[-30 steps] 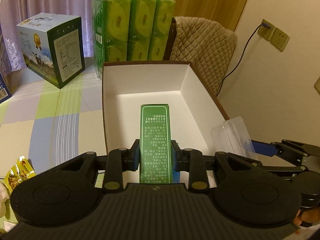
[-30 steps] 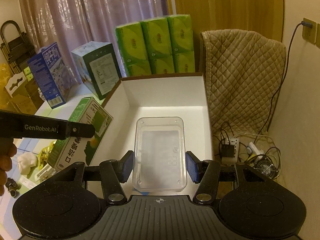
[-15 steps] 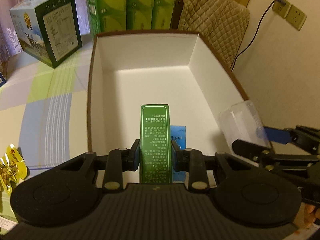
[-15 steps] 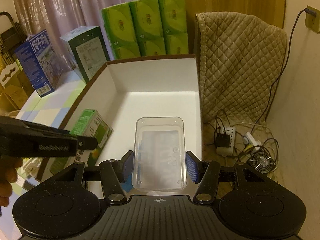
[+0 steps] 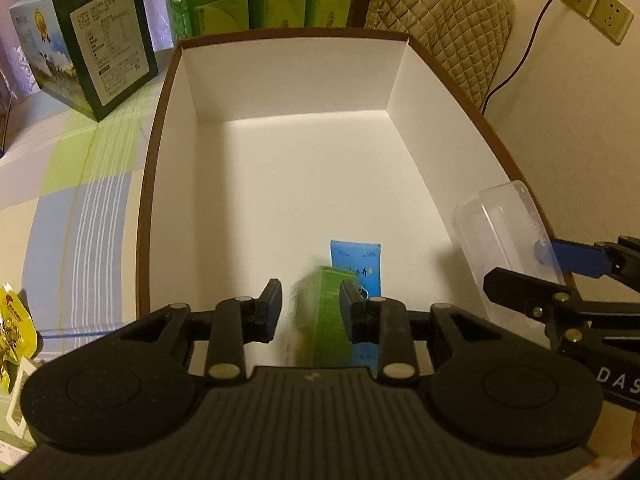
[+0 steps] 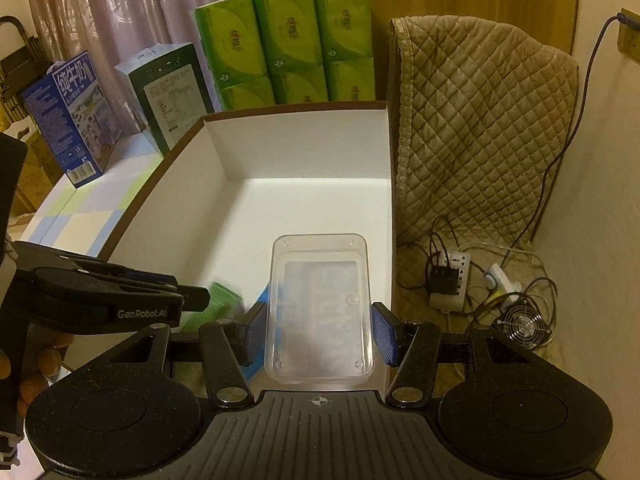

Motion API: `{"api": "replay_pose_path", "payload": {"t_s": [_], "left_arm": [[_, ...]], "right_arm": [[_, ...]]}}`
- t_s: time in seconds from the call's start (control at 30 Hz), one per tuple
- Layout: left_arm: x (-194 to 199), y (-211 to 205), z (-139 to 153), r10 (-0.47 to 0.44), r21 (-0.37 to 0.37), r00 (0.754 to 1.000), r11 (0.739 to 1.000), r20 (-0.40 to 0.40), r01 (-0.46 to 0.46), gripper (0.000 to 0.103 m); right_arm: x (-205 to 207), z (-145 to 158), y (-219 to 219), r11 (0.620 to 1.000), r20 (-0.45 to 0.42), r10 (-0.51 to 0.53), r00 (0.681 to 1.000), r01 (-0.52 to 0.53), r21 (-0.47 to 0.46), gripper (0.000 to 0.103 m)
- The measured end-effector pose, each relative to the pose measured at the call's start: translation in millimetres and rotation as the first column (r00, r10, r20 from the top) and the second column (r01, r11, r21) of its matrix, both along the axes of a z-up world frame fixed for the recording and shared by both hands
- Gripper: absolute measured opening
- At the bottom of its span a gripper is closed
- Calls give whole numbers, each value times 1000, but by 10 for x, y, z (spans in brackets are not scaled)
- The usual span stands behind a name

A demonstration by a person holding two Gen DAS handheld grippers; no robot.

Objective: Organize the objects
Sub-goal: 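Lower and open the left tool to drop the green box while the right tool releases the tray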

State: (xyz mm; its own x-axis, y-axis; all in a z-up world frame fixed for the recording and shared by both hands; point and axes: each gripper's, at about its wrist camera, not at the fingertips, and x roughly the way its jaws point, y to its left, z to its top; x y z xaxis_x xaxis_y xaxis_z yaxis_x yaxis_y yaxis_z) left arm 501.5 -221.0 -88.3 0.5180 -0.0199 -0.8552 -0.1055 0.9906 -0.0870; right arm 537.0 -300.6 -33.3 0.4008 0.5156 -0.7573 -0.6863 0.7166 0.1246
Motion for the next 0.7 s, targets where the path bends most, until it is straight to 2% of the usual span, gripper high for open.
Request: {"api": "replay_pose_path", "payload": {"t_s": [0.3, 0.6, 0.7], "left_arm": [[35, 61, 75, 8, 20, 1000, 1000, 13, -8, 37], [22, 114, 193, 6, 32, 999, 999, 42, -8, 53], [-14, 117, 227, -2, 31, 999, 1000, 49, 1, 55]], "right_arm": [[37, -37, 69, 1000, 2, 17, 1000, -17, -3, 52], [89, -79, 105, 999, 32, 6, 999, -8, 48, 53], [61, -42, 66, 998, 27, 0, 1000, -2, 55, 54]]}}
